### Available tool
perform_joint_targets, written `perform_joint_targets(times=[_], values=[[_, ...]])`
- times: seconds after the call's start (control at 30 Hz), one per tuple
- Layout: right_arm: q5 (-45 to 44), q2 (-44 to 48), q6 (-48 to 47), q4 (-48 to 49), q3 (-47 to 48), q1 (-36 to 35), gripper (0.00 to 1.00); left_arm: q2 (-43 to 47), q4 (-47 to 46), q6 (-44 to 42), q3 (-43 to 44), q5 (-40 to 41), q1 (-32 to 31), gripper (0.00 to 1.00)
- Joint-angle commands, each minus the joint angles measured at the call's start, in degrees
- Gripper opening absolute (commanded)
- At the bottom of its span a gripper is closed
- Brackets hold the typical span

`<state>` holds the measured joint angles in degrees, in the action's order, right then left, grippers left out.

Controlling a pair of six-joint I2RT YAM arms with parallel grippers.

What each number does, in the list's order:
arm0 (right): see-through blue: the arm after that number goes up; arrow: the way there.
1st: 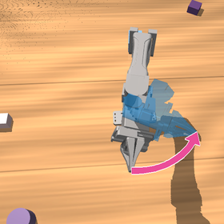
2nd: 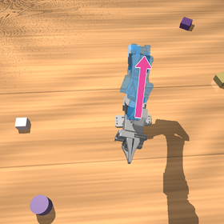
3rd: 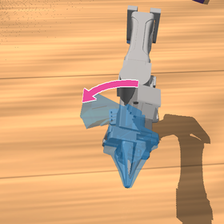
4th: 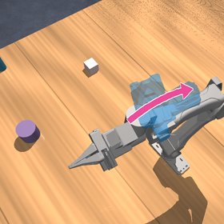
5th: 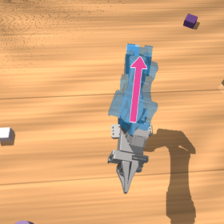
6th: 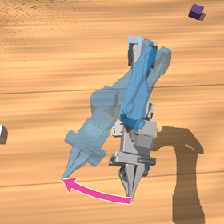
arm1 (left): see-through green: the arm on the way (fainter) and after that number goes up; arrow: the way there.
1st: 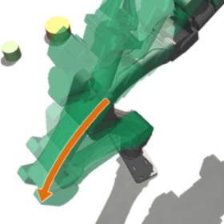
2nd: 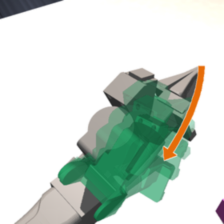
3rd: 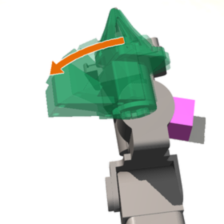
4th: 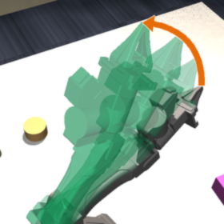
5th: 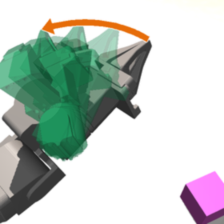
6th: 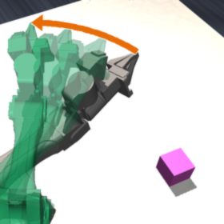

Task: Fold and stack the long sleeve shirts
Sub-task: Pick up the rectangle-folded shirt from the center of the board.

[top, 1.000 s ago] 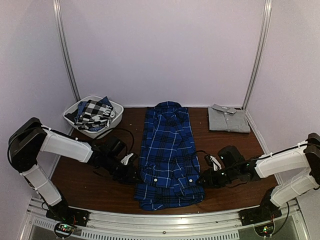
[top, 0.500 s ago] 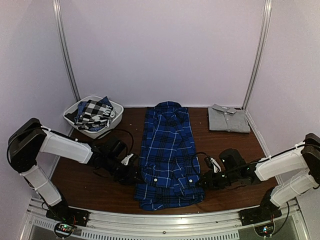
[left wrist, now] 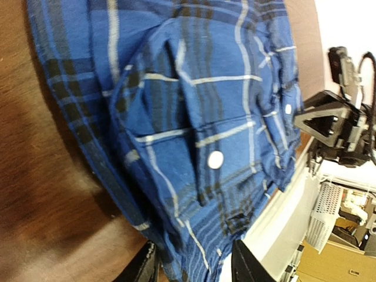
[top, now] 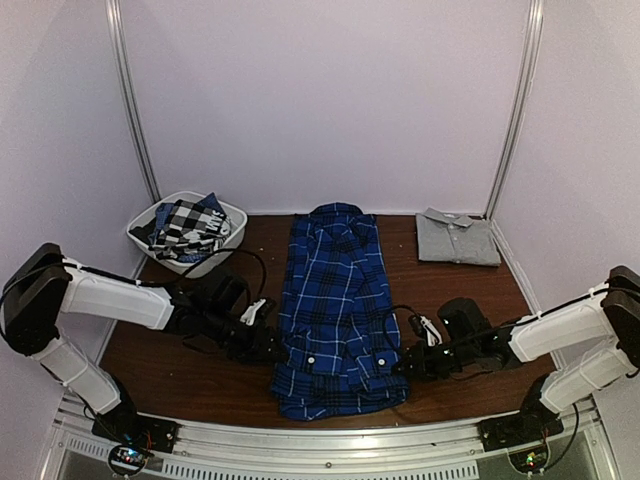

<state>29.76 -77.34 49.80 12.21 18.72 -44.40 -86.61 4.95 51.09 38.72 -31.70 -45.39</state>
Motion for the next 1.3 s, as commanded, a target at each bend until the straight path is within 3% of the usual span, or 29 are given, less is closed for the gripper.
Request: perform_joint_targets(times=[0.0,0.5,0.67,0.73,0.83,0.97,1.27], values=[[-0.09,-0.77,0.41,-0.37,0.26,-0.68,0.21,-3.57,-0.52,-0.19,-0.29,3.37,-0.23,0.43],[0.50,-1.01,1.93,1.86,0.06,-2.09,0.17,-7.42,-1.25,0.54,2.19,0.94,-0.60,0.24],[1.64,-0.62,2.70,3.08,0.56,-2.09,0.12,-7.41,1.75,-1.88,2.71,-0.45,-1.54,0.31],[1.77,-0.83,2.84,3.29,0.97,-2.09,0.11,-7.32,1.76,-1.84,2.44,-0.38,-1.53,0.30],[2.17,-1.06,3.02,3.50,1.70,-2.09,0.09,-7.31,1.61,-1.45,2.66,-0.37,-1.55,0.24],[2.40,-0.88,2.91,2.82,2.97,-2.04,0.07,-7.28,0.47,-1.04,3.45,-1.10,-1.43,0.01],[5.56,0.46,3.25,1.15,6.97,-0.42,0.02,-4.63,-1.22,0.49,5.31,-5.21,0.58,0.00]])
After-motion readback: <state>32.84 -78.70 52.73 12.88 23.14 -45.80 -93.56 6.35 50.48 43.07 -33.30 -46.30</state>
